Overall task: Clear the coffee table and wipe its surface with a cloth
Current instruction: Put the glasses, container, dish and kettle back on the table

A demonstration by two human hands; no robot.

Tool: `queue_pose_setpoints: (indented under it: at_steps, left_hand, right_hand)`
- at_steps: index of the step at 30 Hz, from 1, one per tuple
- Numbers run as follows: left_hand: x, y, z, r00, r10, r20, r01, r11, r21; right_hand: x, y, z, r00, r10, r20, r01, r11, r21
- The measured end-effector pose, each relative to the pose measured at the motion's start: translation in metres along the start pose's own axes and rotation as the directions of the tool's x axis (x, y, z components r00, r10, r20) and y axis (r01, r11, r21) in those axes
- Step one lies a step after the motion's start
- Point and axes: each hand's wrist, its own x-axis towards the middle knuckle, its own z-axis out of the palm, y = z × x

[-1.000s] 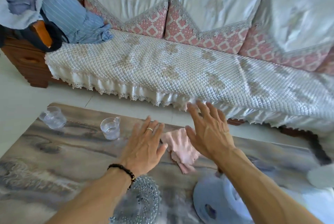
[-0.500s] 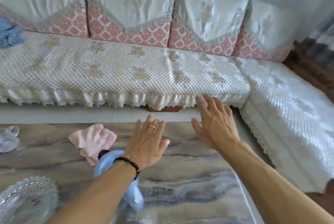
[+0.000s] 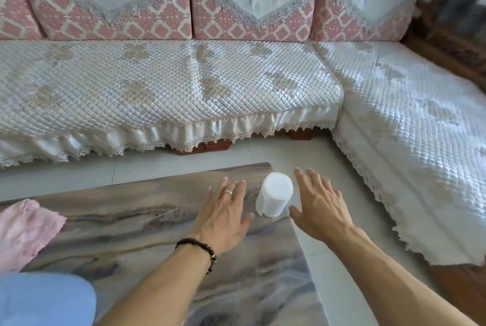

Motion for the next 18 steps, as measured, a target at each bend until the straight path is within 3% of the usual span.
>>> queue_pose_setpoints:
  at_steps: [6,9,12,18]
  left_hand:
    - [0.073,0.024,0.045,0.999,-0.038,0.028,0.037,0.999,0.032]
    - [0.099,0.025,0.065,0.993,-0.081,0.081,0.09,0.99,-0.109]
    - [0.111,0.026,0.076,0.989,-0.069,0.129,0.096,0.972,-0.214]
    - [0.096,0.011,0.065,0.994,-0.095,0.057,0.108,0.949,-0.296]
  right_hand:
    - [0.065,0.036,0.049,0.993,-0.066,0.094,0.058,0.994,0.089]
    - [0.087,0.041,0.07,0.991,-0.072,0.113,0.051,0.982,0.18]
    - [0.099,0.042,0.086,0.99,-0.101,0.098,0.071,0.96,0.271]
    - [0.102,0.022,0.076,0.984,-0.177,0.008,0.164,0.925,0.343]
